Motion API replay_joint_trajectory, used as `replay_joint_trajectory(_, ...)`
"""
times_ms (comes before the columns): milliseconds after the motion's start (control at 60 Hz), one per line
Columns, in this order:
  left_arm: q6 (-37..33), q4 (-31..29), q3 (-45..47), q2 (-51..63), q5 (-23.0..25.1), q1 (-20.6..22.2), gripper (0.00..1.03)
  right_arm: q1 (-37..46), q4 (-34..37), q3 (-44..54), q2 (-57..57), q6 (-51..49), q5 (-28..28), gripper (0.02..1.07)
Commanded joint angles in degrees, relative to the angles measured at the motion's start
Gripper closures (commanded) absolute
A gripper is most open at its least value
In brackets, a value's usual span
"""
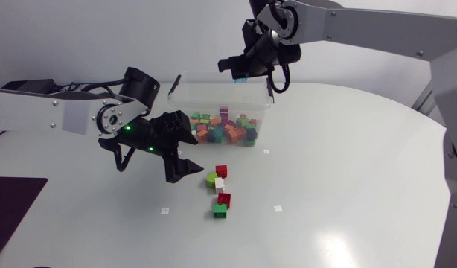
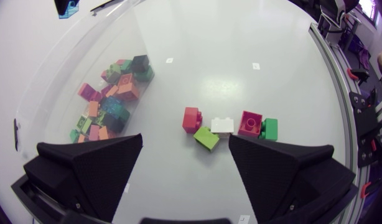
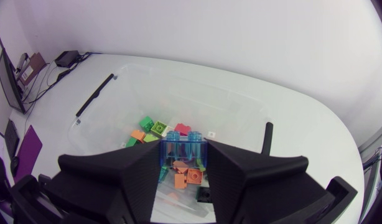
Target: Place the duplo bricks in the container
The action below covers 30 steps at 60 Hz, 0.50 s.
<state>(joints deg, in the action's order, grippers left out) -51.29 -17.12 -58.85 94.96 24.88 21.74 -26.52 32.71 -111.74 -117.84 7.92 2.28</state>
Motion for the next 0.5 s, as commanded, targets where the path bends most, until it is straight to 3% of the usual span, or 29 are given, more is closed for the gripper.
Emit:
replay_joint_trajectory(0, -2.85, -0.89, 0.23, 2.78, 0.52, 0.68, 0.07, -0.37, 1.83, -3.92, -3.1, 1.48, 1.41, 0.25)
replay_joint_trajectory(67, -3.38, -0.89, -0.21, 3.83, 0.52, 0.76, 0.07, -0.63, 3.06, -5.5, -4.06, 1.57, 2.02, 0.07)
replay_joint_trajectory(483, -9.09, -0.72, -2.67, 9.37, 0.6, 2.17, 0.07, -2.3, 6.4, -4.1, -1.6, 1.48, 4.22, 0.07)
